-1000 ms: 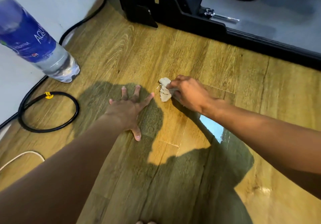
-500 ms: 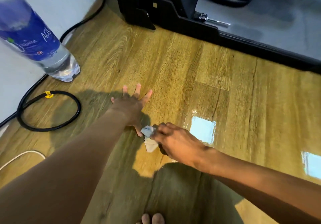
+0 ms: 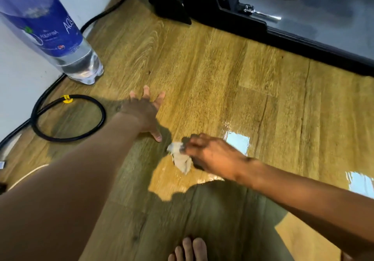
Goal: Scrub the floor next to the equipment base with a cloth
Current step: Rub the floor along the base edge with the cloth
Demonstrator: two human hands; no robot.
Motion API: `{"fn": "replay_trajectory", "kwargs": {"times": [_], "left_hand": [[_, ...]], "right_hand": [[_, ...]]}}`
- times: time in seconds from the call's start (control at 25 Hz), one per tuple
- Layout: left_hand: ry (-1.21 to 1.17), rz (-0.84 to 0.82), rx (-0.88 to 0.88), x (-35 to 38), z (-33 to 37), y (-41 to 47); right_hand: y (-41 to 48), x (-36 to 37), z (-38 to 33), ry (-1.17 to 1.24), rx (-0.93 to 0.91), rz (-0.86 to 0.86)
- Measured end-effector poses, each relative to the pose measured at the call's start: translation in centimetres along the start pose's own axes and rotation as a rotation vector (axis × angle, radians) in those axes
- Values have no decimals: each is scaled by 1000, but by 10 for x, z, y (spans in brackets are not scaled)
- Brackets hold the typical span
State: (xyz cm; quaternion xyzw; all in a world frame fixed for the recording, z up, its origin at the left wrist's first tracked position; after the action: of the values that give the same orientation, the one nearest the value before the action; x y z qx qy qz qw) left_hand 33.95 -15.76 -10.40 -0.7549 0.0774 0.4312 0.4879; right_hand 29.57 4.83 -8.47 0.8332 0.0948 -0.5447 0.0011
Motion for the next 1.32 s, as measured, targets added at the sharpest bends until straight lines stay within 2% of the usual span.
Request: {"fn": "replay_trajectory", "kwargs": {"times": [0.12, 0.16, 0.24, 0.32, 0.52, 0.72, 0.88, 0.92, 1.08, 1.24, 1.32], "left_hand": [[-19, 7, 11, 0, 1, 5], [-10, 4, 17, 0, 1, 8], [12, 8, 35, -1, -2, 13], [18, 28, 54, -2, -6, 16], [17, 58, 34, -1, -5, 17], [29, 80, 44, -2, -2, 12], [33, 65, 44, -1, -2, 11], [39, 71, 45, -1, -2, 11], [73, 82, 34, 1, 0, 13], [70, 91, 36, 3, 0, 17], [73, 88, 32, 4, -1, 17]], "right_hand": [[7, -9, 19, -48, 140, 78], [9, -4, 11, -58, 128, 60], [10, 10, -13, -30, -34, -1], [13, 8, -6, 17, -126, -46], [49, -31, 66, -58, 81, 153], [53, -32, 74, -39, -52, 81], [73, -58, 136, -51, 233, 268], [75, -55, 135, -69, 254, 273], [69, -53, 130, -34, 126, 202], [88, -87, 189, -32, 341, 389], [93, -79, 190, -61, 374, 378]]}}
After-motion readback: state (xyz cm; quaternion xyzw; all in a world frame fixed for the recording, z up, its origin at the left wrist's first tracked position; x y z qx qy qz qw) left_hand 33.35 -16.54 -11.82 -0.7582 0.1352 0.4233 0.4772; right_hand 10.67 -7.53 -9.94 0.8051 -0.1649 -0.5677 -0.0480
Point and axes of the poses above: each hand's wrist, its own y-axis towards the middle knuckle, its own x-axis out of the palm, z = x × y, the point moved 4 cm from there along y, towards the middle knuckle, and after that the axes turned 9 degrees about -x, right-handed, at the moved point
